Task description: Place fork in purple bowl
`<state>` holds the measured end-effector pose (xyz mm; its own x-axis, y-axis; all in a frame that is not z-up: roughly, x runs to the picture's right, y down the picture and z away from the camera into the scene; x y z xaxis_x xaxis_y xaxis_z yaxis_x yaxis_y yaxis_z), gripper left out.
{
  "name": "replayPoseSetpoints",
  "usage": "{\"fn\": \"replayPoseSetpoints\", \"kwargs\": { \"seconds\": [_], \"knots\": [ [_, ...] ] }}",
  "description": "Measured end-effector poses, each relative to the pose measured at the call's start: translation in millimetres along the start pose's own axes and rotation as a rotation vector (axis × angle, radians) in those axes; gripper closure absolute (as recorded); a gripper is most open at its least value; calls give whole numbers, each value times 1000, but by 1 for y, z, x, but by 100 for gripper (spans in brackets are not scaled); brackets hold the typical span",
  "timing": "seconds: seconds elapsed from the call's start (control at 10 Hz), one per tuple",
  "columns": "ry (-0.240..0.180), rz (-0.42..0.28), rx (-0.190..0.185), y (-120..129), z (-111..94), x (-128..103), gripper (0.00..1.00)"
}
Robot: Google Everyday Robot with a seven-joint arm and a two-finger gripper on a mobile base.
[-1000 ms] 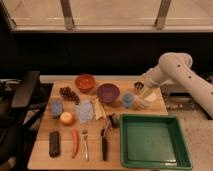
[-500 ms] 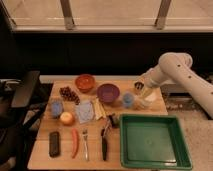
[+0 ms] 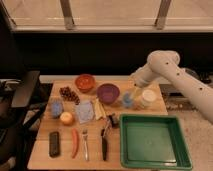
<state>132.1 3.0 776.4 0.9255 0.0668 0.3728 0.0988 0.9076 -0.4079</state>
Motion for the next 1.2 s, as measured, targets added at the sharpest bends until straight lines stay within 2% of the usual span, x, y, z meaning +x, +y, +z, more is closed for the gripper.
{"fn": "replayPoseSetpoints", "kwargs": {
  "seconds": [0.3, 0.6, 0.7, 0.9, 1.0, 1.2],
  "knots": [
    [-42, -208, -69, 19, 22, -63, 32],
    [-88, -454, -104, 64, 26, -109, 32],
    [-107, -582, -103, 86, 22, -125, 32],
    [-119, -708, -88, 108, 15, -136, 32],
    [-124, -745, -86, 114, 14, -141, 32],
    [-120, -740, -81, 112, 13, -140, 32]
  ]
}}
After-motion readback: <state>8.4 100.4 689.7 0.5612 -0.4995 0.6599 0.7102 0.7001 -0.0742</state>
